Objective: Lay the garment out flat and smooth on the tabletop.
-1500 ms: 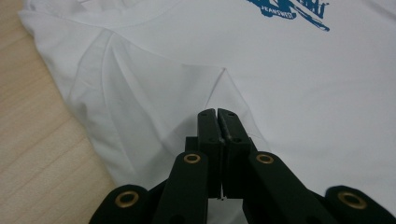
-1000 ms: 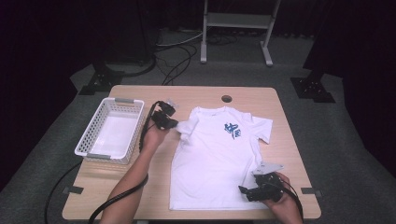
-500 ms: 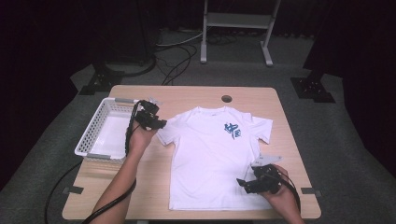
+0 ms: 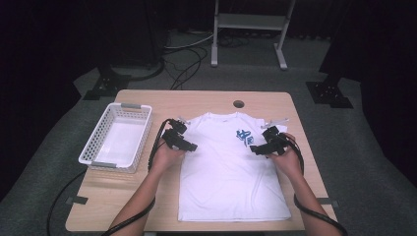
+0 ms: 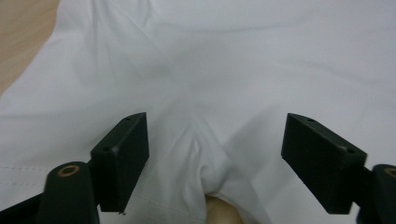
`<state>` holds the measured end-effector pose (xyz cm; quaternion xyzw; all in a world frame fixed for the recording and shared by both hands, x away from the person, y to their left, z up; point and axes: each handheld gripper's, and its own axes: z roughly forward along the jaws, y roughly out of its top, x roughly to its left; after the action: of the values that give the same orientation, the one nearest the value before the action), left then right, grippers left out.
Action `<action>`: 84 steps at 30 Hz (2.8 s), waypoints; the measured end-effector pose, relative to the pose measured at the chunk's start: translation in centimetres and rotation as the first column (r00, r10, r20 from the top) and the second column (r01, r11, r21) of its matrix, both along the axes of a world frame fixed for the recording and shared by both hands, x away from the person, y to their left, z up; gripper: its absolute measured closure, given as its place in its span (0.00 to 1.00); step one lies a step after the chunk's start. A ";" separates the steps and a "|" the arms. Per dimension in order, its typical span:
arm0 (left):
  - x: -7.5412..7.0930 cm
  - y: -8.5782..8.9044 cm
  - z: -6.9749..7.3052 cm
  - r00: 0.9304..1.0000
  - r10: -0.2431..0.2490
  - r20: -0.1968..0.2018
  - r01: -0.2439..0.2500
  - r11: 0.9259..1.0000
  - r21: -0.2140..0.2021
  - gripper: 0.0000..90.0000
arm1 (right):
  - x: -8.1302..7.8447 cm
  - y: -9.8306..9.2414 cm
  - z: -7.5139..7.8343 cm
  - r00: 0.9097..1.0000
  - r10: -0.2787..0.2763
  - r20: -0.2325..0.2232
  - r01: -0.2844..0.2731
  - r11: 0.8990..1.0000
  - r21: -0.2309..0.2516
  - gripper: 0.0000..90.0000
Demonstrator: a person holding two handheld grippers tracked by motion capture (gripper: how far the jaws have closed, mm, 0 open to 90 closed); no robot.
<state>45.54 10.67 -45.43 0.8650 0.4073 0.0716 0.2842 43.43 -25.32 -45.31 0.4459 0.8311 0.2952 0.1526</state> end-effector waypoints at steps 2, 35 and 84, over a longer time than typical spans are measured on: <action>0.3 0.1 -0.3 1.000 -0.005 0.010 0.005 1.000 0.015 0.25 | 1.1 -0.1 -0.4 1.000 -0.014 -0.007 0.014 1.000 -0.015 0.20; -2.2 1.0 1.2 0.981 -0.001 0.195 0.026 0.992 -0.125 0.12 | -1.7 -2.7 -0.8 0.998 -0.054 0.035 0.050 0.993 0.105 0.16; -15.3 6.9 1.2 0.958 0.038 0.283 0.017 0.982 -0.188 0.10 | -16.3 -7.7 -1.1 0.995 -0.045 0.088 0.034 0.992 0.123 0.15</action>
<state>30.25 17.61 -44.22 0.8126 0.3717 0.1582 0.4201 27.15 -32.99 -46.41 0.4569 0.7949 0.3618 0.1685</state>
